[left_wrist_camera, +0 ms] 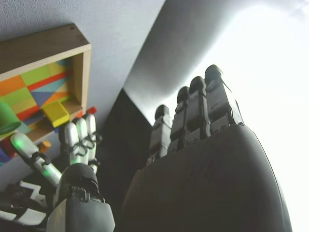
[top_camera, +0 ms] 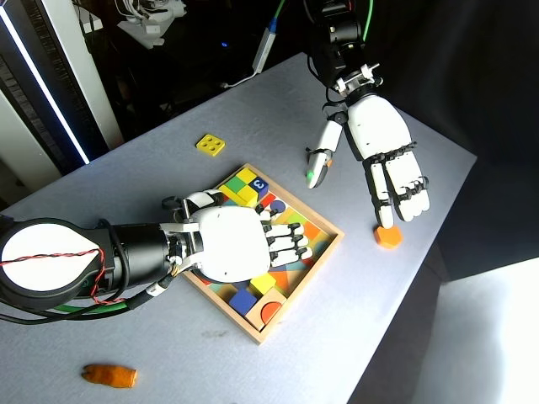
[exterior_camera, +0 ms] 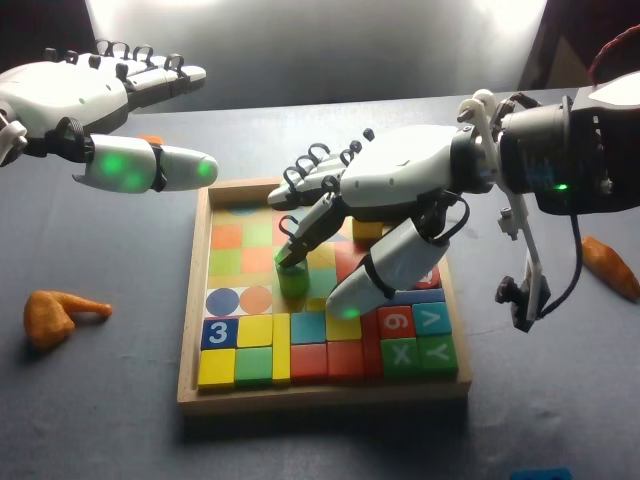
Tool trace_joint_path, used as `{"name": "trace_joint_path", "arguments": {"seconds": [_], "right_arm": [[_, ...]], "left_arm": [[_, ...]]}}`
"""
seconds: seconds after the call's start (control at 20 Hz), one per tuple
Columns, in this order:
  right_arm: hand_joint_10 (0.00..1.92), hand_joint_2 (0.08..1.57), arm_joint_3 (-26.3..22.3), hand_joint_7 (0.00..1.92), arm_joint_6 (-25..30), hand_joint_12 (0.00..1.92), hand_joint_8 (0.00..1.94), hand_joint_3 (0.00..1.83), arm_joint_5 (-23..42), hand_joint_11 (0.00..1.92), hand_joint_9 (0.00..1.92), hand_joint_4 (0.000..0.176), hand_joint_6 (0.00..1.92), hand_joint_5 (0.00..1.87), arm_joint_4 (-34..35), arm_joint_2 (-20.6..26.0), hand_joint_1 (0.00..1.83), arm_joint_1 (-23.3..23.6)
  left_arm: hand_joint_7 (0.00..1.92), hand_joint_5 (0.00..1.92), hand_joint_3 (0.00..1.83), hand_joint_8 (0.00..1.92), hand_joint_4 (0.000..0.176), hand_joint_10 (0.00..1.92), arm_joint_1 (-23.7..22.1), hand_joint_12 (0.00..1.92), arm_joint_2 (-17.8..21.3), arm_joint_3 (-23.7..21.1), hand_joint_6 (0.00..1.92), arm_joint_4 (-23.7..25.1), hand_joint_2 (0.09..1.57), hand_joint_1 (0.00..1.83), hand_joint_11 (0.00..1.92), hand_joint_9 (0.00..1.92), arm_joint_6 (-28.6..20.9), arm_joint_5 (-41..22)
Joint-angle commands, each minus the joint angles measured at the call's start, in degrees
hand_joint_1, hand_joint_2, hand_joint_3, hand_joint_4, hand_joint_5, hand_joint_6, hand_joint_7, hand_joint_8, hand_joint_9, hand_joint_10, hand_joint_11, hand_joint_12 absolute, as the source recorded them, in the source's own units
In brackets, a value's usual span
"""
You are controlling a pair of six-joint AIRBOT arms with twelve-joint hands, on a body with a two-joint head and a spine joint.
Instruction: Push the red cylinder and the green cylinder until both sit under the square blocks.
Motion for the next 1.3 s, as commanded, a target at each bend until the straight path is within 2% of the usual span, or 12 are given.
{"name": "trace_joint_path", "arguments": {"seconds": [0.0,0.15,0.35,0.4,0.45,0.6,0.65,0.7,0.85,1.05,1.15,1.25], "right_arm": [[0.00,1.03,0.1,0.00,0.9,0.00,0.00,0.00,1.5,0.00,0.00,0.170,0.01,0.53,2.1,0.2,0.26,0.1],[0.00,1.03,0.3,0.01,1.6,0.01,0.00,0.00,1.2,0.01,0.00,0.167,0.01,0.55,1.3,0.1,0.30,-0.3],[0.00,1.04,0.7,0.00,1.6,0.00,0.00,0.00,1.0,0.00,0.00,0.157,0.00,0.54,1.3,0.0,0.28,-0.1],[0.00,1.04,0.7,0.00,1.6,0.00,0.00,0.00,1.0,0.00,0.00,0.161,0.00,0.54,1.3,0.0,0.28,-0.1],[0.00,1.04,0.7,0.00,1.6,0.00,0.00,0.00,1.0,0.00,0.00,0.167,0.00,0.54,1.3,0.0,0.27,-0.2],[0.00,1.04,0.7,0.00,2.2,0.00,0.00,0.00,1.1,0.01,0.00,0.157,0.01,0.56,0.7,0.0,0.30,-0.2],[0.00,1.04,0.7,0.00,2.6,0.00,0.00,0.00,1.2,0.00,0.00,0.167,0.00,0.55,0.2,0.1,0.30,-0.2],[0.00,1.05,0.7,0.00,2.9,0.00,0.00,0.00,1.4,0.00,0.00,0.168,0.00,0.55,-0.1,0.1,0.30,-0.2],[0.00,1.05,0.7,0.00,3.7,0.00,0.00,0.00,1.8,0.01,0.00,0.172,0.01,0.56,-0.9,0.3,0.30,-0.2],[0.00,1.06,0.7,0.00,5.1,0.01,0.00,0.00,2.2,0.01,0.00,0.176,0.00,0.53,-2.3,0.6,0.27,-0.2],[0.00,1.06,0.7,0.00,5.8,0.00,0.00,0.00,2.5,0.00,0.00,0.176,0.00,0.54,-2.8,0.8,0.25,-0.2],[0.00,1.05,0.7,0.00,6.2,0.00,0.00,0.00,2.7,0.00,0.00,0.167,0.01,0.55,-3.1,0.9,0.25,-0.2]], "left_arm": [[0.00,0.00,0.00,0.00,0.158,0.00,-0.8,0.03,-0.2,0.5,0.00,-0.5,1.00,0.01,0.04,0.00,0.0,-6.3],[0.00,0.00,0.00,0.00,0.156,0.00,-0.8,0.05,-0.3,0.5,0.00,-0.5,1.01,0.00,0.07,0.00,0.0,-6.2],[0.00,0.00,0.00,0.00,0.172,0.00,-0.8,0.06,-0.3,0.6,0.00,-0.5,0.99,0.00,0.06,0.00,0.0,-6.2],[0.00,0.00,0.00,0.00,0.152,0.00,-0.8,0.07,-0.3,0.6,0.00,-0.5,1.00,0.00,0.07,0.00,0.0,-6.2],[0.00,0.00,0.01,0.00,0.148,0.00,-0.8,0.20,-0.3,0.6,0.00,-0.5,0.99,0.00,0.01,0.00,0.0,-6.2],[0.00,0.00,0.00,0.00,0.155,0.00,-0.8,0.31,-0.3,0.6,0.00,-0.5,0.99,0.00,0.00,0.00,0.2,-6.0],[0.00,0.00,0.00,0.00,0.151,0.00,-0.8,0.29,-0.3,0.6,0.00,-0.5,0.99,0.00,0.00,0.00,0.2,-6.0],[0.00,0.00,0.00,0.00,0.169,0.00,-0.7,0.28,-0.3,0.6,0.00,-0.5,0.98,0.00,0.00,0.00,0.3,-6.0],[0.00,0.00,0.00,0.00,0.176,0.00,-0.7,0.16,-0.3,0.6,0.00,-0.5,0.99,0.00,0.00,0.00,0.3,-5.9],[0.00,0.00,0.00,0.00,0.153,0.00,-0.5,0.32,-0.3,0.6,0.00,-0.5,1.00,0.00,0.00,0.00,0.3,-5.9],[0.00,0.00,0.00,0.00,0.171,0.00,-0.4,0.34,-0.3,0.6,0.00,-0.6,1.01,0.00,0.00,0.00,0.3,-5.8],[0.00,0.00,0.00,0.00,0.160,0.00,-0.3,0.40,-0.3,0.7,0.00,-0.7,1.00,0.00,0.00,0.00,0.3,-5.8]]}}
